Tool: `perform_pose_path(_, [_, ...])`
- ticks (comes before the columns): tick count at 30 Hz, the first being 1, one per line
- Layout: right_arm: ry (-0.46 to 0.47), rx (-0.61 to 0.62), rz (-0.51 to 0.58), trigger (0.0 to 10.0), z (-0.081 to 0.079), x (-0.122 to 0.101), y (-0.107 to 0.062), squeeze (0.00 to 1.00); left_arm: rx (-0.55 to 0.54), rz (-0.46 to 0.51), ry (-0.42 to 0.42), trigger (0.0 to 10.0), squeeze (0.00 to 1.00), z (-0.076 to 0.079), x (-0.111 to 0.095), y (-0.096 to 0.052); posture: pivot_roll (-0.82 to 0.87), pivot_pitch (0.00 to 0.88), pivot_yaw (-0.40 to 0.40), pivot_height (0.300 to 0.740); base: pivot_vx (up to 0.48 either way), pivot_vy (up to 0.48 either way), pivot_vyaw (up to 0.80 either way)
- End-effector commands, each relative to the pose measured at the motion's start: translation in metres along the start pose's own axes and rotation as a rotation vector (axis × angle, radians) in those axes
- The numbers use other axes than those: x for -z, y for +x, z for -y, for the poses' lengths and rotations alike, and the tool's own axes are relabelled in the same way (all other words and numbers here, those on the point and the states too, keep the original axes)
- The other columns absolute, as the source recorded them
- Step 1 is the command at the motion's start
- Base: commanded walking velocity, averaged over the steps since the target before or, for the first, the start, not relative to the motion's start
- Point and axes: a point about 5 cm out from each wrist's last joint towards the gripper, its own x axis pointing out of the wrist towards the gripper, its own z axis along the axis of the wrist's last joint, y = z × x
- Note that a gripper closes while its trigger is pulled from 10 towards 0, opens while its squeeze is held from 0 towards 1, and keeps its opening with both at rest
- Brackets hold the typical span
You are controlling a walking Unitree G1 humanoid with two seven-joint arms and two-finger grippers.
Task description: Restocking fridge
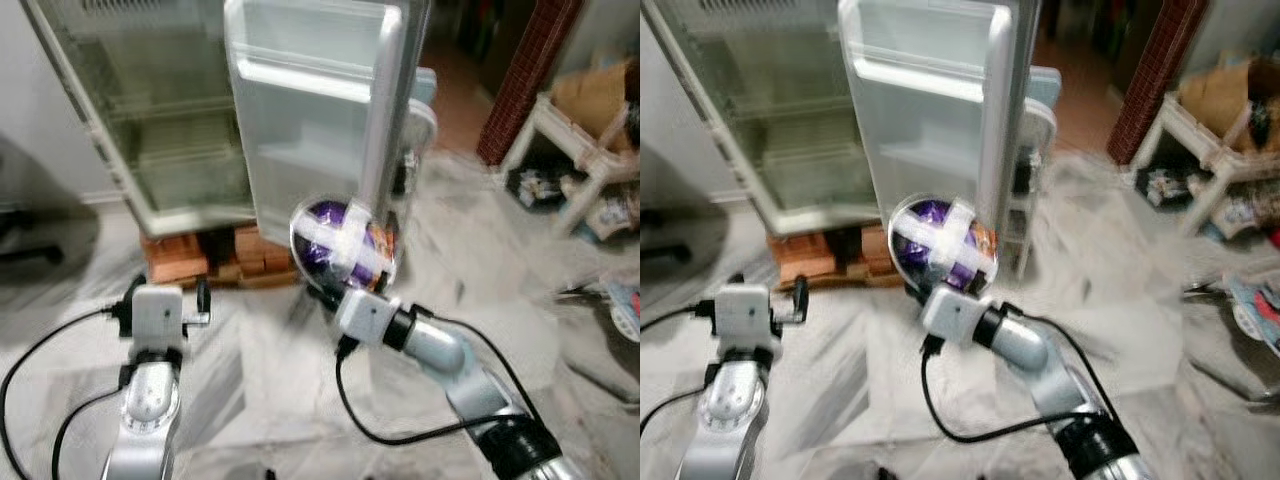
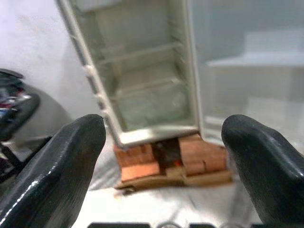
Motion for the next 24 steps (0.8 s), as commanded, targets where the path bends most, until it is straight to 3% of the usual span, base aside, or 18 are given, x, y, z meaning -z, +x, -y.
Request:
perform_pose_path(1, [-0.004, 0.024, -0.008, 10.0, 0.0053, 0.0027, -0.0046, 0.0, 0.005, -0.023, -0.006, 10.0, 0.0, 0.0029, 0.0047, -0.0033, -0.01, 0.064, 0.004, 0.74, 0.0, 0.48, 0.0])
perform_pose_path(14, [-0.01, 0.02, -0.008, 10.0, 0.0061, 0.0033, -0.003, 0.0, 0.012, -0.017, -0.003, 10.0, 0.0, 0.0045, 0.003, 0.0016, -0.01, 0.055, 0.005, 0.74, 0.0, 0.476, 0.0])
perform_pose_path(24, [-0.01, 0.022, -0.004, 10.0, 0.0069, 0.0032, -0.0025, 0.0, 0.021, 0.002, -0.004, 10.0, 0.0, 0.0024, 0.0011, 0.0, -0.01, 0.057, 0.004, 0.74, 0.0, 0.027, 0.0])
